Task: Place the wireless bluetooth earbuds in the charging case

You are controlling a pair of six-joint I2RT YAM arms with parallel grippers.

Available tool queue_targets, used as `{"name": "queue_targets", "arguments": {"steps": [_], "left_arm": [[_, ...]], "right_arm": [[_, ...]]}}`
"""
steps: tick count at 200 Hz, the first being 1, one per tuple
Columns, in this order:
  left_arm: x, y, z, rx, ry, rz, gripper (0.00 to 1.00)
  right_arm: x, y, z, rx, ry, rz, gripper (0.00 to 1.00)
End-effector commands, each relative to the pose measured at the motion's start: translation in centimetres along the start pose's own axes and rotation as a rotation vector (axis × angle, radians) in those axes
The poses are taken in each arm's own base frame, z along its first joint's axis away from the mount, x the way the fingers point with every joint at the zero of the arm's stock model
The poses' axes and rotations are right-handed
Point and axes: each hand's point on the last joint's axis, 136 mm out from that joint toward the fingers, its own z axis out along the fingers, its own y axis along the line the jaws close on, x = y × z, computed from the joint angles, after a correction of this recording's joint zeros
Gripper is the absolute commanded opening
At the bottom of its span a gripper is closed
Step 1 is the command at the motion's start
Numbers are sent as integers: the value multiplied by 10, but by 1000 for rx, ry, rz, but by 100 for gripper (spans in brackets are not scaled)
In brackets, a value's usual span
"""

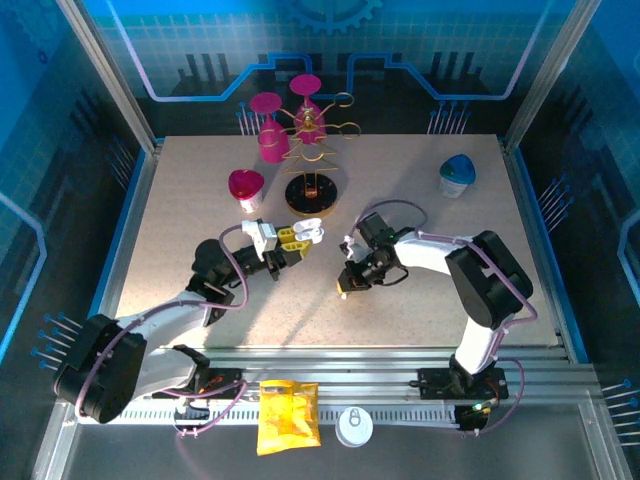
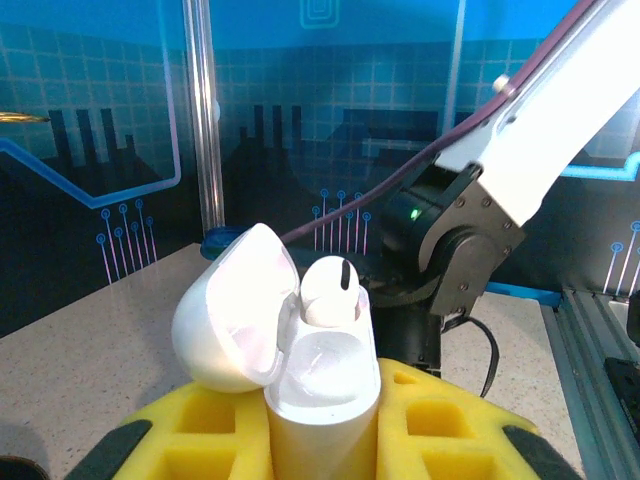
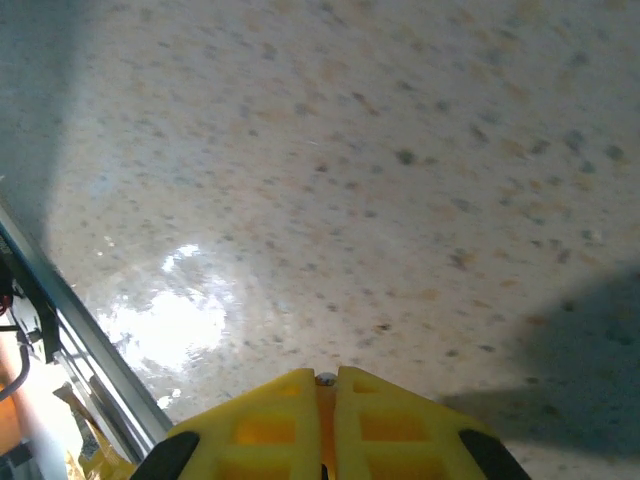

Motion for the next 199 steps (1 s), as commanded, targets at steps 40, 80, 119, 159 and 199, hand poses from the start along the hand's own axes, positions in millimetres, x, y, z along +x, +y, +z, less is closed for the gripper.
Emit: {"name": "queue_targets", "arguments": {"steps": [40,80,119,159,199], "left_arm": [[-6,1,-4,-8,-16,22,20],[-7,0,-3,-5,-16,19,20],[-9,1,-2,-3,-18,22,20],[-11,2,1,3,-25,24,20],[-10,2,2,13,-37,22,20]], "right_arm": [[1,-35,-5,13,-18,122,15],[-5,-43,-20,85,-56,111,29],[-12,-42,-50,240,-168,109,46],[8,-31,-52,342,-238,174,44],[25,-24,-38,336,-292,310,37]]}}
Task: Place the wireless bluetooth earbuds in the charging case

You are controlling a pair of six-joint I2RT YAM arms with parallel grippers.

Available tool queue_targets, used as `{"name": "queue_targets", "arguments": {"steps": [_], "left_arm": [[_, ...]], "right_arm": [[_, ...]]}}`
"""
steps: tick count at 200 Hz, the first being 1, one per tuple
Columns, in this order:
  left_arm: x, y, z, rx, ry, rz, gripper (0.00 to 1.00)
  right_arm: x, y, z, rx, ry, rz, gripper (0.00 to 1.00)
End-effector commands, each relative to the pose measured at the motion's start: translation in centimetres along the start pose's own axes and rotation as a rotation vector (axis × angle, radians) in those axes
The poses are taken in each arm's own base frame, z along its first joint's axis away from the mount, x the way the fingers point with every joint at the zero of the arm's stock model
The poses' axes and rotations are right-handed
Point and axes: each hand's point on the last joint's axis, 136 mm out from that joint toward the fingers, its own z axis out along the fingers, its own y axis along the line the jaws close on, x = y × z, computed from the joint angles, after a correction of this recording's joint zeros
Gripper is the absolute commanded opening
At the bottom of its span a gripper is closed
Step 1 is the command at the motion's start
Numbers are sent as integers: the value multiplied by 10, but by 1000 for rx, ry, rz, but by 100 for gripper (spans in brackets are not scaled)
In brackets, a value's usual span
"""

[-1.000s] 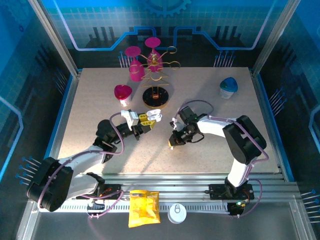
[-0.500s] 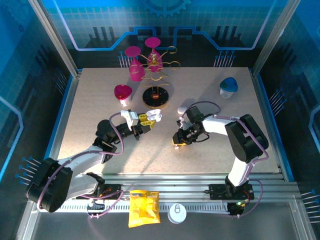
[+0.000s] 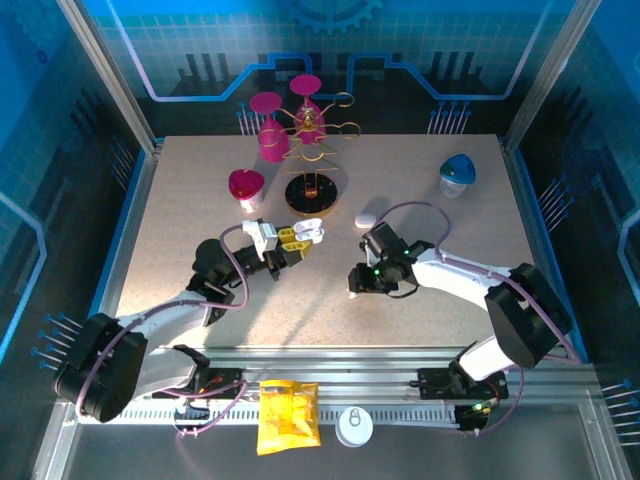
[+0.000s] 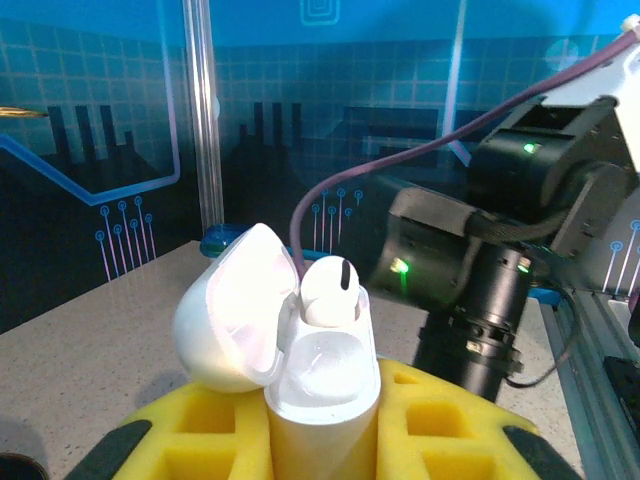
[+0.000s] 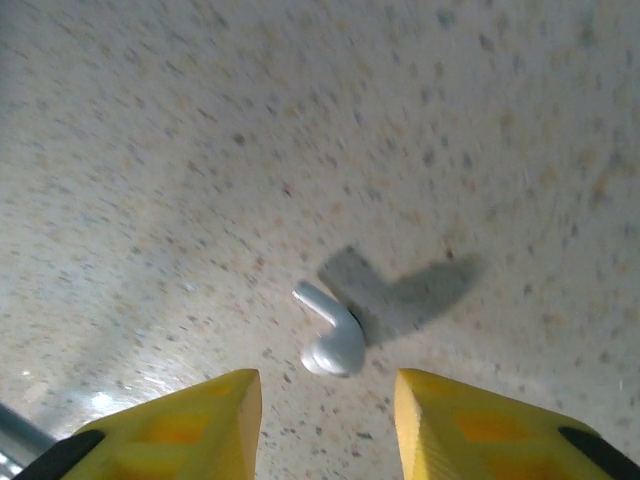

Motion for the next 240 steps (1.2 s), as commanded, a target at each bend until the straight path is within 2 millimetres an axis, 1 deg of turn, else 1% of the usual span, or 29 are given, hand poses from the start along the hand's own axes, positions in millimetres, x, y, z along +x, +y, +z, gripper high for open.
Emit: {"name": "queue_targets", "arguments": {"steps": [1,30,49,63,90,130,146,156,158,163,187,202,214,240], "left_arm": [[-14,1,1,14,-44,28,19],[-12,0,0,13,-46,28,20],[-13,0,0,12,-47,30,20],[-13,0,-1,11,-47,32,20],[-12,-1,-3,3,-41,37,20],[-9,-2,-7,-9,-34,40,20],[-8,-2,-7,-10,-32,40,20],[-7,-2,-7,-11,-30,38,19],[-7,-2,-7,-11,-31,38,20],[-8,-2,-7,-13,-31,40,20],[-9,-2,-8,-18,-28,44,20],[-10,-2,-8,-19,-27,48,20],[-10,-2,-8,-17,-27,46,20],[-11,-2,-7,-13,-30,45,20]], "right_arm": [[10,-9,4,50,-36,159,37],[17,3,17,-22,-25,218,34],[14,9,22,-42,-21,210,31],[9,14,22,-43,-24,189,30],[2,14,23,-12,-19,150,28],[-10,10,31,8,-13,109,26],[-17,14,34,-4,-7,86,25],[-14,11,37,1,14,74,25],[-22,18,34,-14,-1,64,25],[-26,21,32,-18,-7,52,25],[-32,22,22,-4,-34,9,25],[-30,18,18,24,-23,-2,26],[-25,16,16,37,-2,-4,30],[-15,17,15,45,22,-33,31]]}}
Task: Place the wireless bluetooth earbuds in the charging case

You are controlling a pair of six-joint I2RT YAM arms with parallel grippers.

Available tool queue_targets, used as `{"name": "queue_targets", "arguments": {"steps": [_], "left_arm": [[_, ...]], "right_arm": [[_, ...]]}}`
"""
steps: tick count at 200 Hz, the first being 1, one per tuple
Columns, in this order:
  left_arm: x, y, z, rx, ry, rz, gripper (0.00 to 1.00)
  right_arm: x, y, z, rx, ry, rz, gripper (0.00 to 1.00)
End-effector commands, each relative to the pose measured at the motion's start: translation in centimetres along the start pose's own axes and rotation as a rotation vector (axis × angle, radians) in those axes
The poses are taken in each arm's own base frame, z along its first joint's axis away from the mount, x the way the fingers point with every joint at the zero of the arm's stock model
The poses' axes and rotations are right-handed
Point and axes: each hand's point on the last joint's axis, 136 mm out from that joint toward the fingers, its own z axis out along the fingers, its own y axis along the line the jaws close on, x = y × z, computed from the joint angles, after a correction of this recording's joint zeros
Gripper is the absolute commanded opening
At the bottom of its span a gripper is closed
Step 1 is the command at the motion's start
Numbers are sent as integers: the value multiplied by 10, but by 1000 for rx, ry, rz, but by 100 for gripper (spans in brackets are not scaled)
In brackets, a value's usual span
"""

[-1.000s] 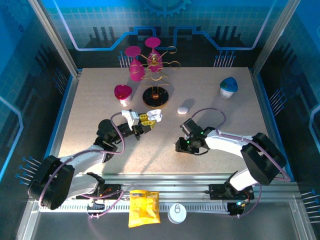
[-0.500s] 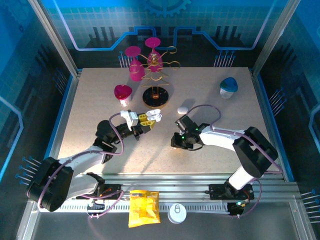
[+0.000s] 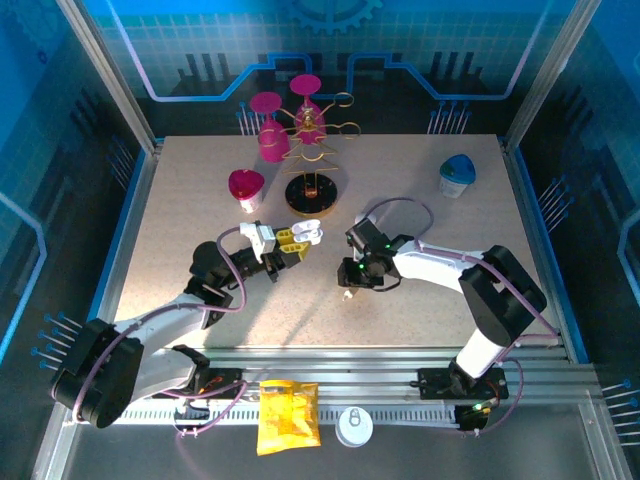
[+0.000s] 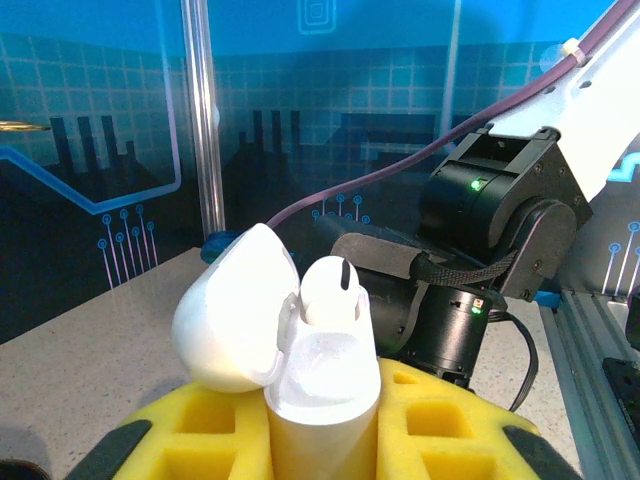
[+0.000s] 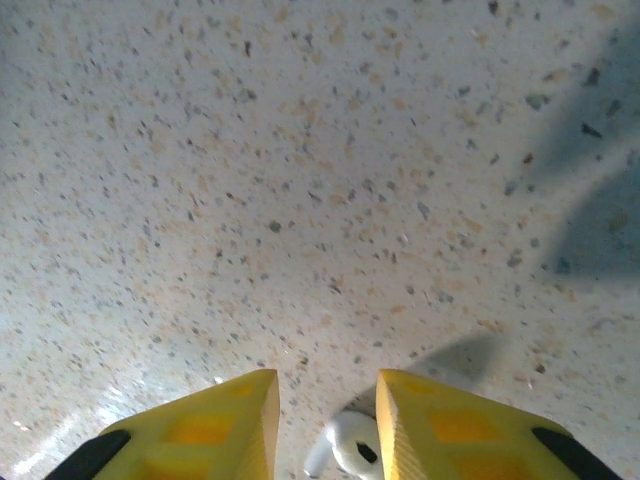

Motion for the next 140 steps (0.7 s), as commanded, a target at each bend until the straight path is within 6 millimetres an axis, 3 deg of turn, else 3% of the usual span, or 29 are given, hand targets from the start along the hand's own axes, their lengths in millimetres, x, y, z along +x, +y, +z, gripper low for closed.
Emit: {"name": "queue_targets", "arguments": {"steps": [1,59,140], "left_arm": [[-7,2,-3,-13,-18,30,20],[-6,2,-1,-3,-18,25,20],[-5,2,-2,-6,-15,22,20]], "right_arm": [[8,-2,-9,34,22,-46,31],[22,-4,2,46,96,-85,27],[26,-6,13,47,126,-87,22]]}}
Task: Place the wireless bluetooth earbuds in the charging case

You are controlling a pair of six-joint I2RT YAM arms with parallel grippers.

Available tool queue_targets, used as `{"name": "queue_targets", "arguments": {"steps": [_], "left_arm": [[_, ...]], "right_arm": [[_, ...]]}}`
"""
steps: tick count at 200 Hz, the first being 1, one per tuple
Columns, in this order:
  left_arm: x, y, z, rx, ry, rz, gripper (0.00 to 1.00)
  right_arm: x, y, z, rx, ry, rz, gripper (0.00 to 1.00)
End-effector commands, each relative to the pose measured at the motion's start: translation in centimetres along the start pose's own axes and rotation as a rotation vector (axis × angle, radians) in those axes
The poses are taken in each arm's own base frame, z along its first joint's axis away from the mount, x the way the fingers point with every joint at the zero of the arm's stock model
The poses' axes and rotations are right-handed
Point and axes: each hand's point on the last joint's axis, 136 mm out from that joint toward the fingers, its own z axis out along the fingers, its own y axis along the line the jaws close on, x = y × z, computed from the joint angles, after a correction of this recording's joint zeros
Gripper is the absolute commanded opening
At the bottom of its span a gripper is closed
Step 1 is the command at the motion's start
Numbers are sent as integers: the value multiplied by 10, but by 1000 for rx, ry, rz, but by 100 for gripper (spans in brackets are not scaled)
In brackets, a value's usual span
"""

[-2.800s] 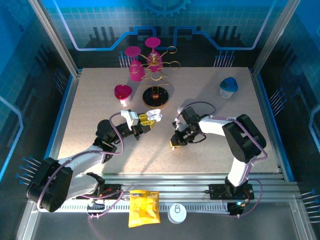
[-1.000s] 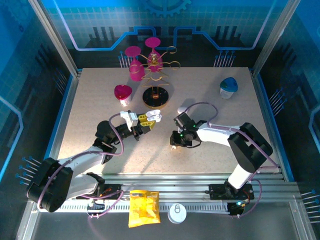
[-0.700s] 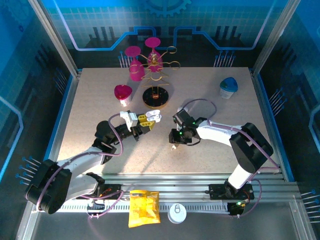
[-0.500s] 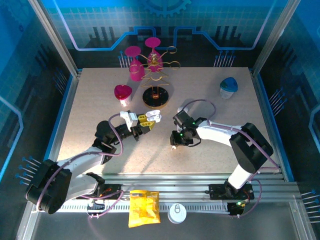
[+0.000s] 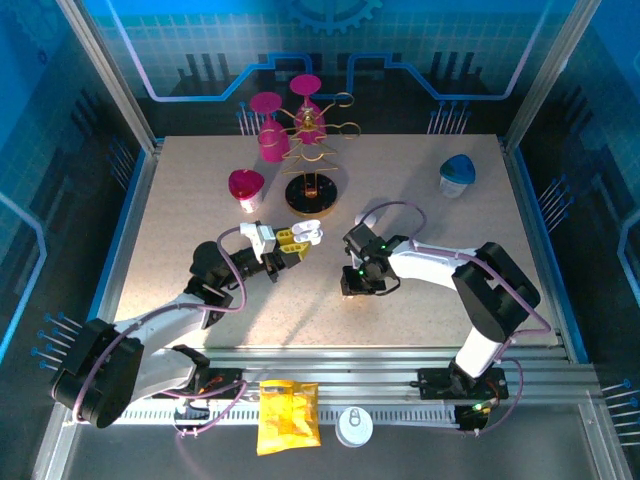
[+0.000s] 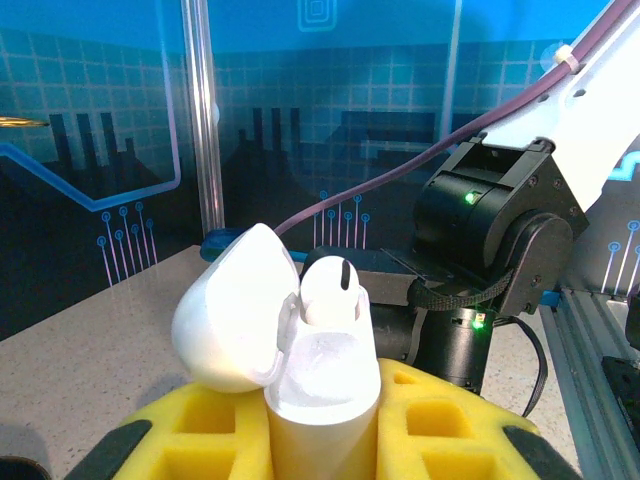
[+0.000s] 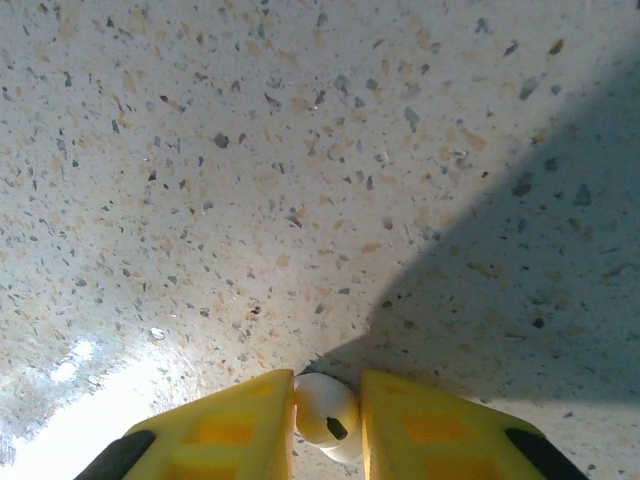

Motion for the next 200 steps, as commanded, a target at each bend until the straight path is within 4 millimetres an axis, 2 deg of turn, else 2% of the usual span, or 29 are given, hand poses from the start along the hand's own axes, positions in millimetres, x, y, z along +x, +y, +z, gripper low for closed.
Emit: {"name": "queue_targets", "arguments": {"steps": [1,41,91,116,152,200], "left_arm": [[-5,2,-2,-6,-18,25,20],[-4,2,-2,-7,-15,24,20],[-4,4,0,-8,-12,16,20],[-2,4,1,-9,-5,12,20],[0,8,2,-16,5,4,19],[3,11,6,-22,17,-4,19]], "right_arm": [[5,4,5,0,30,-20,22],[3,4,-3,5,7,-28,17],[-18,10,-39,12,-144,-142,16],[-33,17,-68,26,-267,-239,15],[-54,29,-124,89,-482,-391,14],[-64,58,-192,80,-695,-536,14]]}}
